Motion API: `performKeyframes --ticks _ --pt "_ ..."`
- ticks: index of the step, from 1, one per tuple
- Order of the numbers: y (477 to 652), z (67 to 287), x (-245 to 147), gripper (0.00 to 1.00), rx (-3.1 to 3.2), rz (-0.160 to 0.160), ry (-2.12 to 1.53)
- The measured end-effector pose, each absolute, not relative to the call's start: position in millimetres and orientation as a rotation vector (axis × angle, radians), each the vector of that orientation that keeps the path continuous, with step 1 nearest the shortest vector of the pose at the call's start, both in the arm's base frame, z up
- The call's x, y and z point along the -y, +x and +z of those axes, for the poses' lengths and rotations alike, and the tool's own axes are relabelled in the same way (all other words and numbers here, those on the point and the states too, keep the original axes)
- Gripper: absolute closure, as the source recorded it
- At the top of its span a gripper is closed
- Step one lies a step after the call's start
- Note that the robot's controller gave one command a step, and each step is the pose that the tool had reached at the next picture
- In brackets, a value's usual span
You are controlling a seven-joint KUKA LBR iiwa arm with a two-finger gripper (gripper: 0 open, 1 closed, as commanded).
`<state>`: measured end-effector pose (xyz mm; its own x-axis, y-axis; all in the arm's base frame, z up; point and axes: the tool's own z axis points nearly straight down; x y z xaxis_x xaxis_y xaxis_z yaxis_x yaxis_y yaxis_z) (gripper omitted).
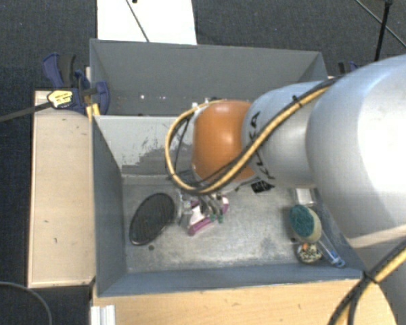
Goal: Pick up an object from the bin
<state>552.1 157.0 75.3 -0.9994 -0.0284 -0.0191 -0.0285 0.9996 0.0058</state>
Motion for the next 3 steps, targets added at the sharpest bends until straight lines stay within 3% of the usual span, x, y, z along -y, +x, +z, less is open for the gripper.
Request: performKeyframes --ticks 1,2,3 --pt "553.5 74.1 -211.0 1.00 -3.109 -0.004 -0.399" --pt "550.9 71.9 -212.5 0.00 -3.116 -0.007 -0.405" --pt "550.2 71.8 -214.6 1.00 -3.116 -0.002 -0.406"
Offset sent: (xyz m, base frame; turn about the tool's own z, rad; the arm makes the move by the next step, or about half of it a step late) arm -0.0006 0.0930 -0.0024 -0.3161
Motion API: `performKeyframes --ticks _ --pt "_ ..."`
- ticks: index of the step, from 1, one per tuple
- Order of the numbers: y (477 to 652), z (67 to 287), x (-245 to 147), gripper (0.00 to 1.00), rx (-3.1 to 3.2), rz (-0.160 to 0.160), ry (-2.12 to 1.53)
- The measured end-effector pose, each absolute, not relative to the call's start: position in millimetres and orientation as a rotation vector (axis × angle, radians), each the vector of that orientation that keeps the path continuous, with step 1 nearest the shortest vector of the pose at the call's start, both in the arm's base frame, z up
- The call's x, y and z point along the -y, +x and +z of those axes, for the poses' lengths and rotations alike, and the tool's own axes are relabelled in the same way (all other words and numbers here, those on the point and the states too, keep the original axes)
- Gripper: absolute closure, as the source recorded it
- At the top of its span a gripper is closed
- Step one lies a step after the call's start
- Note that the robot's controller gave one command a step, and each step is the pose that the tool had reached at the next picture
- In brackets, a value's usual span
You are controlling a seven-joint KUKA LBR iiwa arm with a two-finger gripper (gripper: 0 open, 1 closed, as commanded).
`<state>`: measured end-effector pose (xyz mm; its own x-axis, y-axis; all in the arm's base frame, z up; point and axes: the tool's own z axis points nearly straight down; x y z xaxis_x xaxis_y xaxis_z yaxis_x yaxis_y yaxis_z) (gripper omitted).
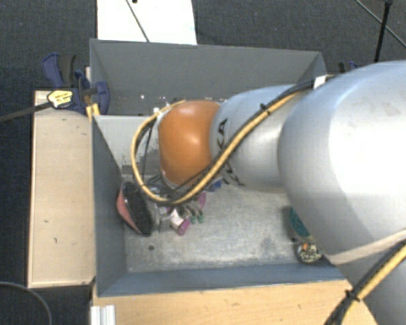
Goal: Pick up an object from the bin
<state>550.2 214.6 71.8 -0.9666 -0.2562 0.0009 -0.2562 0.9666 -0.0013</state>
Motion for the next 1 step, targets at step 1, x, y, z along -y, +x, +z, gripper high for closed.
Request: performKeyframes --ticks 1 --pt "550.3 71.8 -214.2 0.00 3.115 0.003 0.404"
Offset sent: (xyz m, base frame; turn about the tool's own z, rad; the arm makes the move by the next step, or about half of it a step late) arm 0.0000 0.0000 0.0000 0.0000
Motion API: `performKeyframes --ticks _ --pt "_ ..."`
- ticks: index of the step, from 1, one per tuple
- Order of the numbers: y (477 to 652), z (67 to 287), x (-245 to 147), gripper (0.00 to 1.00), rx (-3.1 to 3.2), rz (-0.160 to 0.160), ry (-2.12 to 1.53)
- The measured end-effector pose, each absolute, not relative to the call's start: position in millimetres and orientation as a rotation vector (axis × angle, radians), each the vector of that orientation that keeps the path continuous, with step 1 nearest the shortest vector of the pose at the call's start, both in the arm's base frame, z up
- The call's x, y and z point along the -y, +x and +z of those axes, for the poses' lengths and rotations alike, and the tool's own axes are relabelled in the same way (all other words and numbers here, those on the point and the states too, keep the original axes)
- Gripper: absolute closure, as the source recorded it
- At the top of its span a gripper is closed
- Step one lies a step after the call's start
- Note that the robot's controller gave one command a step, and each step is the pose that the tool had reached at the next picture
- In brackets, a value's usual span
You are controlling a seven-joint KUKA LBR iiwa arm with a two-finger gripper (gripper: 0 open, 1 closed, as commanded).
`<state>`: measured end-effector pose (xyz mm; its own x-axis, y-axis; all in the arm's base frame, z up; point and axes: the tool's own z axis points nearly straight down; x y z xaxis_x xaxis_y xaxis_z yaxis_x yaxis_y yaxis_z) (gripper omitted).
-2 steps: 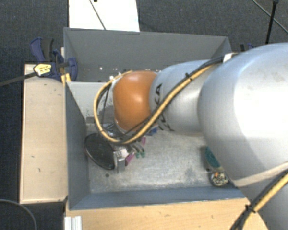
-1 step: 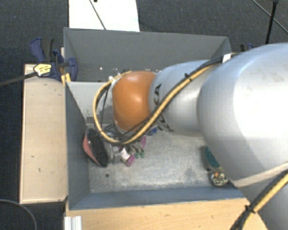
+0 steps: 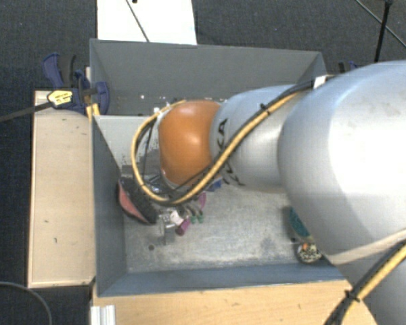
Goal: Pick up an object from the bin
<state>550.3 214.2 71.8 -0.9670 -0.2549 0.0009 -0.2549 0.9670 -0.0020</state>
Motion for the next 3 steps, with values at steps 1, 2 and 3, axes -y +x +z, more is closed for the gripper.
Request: performKeyframes --ticks 1,2,3 --pt "549.9 72 -215 1.00 3.115 0.001 0.402" --pt "550.3 72 -214 0.00 3.115 0.004 0.400" --pt "583.2 110 -170 0.00 3.024 0.003 0.883"
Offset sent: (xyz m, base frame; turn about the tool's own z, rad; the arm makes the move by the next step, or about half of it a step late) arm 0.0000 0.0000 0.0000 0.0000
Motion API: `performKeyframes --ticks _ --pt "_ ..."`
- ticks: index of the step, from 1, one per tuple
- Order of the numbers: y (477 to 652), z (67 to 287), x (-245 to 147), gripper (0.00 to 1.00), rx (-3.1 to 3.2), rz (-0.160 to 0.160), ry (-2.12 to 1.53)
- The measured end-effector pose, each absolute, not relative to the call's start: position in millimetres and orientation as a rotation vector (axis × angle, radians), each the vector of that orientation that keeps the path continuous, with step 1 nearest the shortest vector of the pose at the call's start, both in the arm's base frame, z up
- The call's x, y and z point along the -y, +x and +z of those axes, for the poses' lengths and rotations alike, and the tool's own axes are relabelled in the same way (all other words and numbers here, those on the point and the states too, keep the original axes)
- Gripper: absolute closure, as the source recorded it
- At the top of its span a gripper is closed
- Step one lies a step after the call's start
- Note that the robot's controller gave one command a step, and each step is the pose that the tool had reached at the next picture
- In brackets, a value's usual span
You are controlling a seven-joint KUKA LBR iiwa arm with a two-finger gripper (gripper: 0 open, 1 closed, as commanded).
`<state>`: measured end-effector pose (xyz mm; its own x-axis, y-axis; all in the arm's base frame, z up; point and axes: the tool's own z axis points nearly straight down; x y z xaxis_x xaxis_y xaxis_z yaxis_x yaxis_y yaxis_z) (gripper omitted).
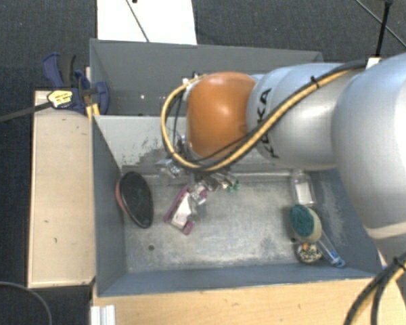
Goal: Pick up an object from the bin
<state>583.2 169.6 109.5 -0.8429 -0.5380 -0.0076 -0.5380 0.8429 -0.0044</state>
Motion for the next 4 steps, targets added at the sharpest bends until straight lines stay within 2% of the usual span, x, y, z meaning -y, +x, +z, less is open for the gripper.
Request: performKeyframes --ticks 1,2,3,4 --pt "583.1 70 -134 0.00 -2.726 0.000 -1.557" --pt "583.2 71 -135 1.00 -2.728 0.002 -1.552" --pt "576.2 175 -133 1.00 -2.733 -0.003 -1.531" --pt "552.6 304 -150 1.00 -2.723 -0.003 -1.546"
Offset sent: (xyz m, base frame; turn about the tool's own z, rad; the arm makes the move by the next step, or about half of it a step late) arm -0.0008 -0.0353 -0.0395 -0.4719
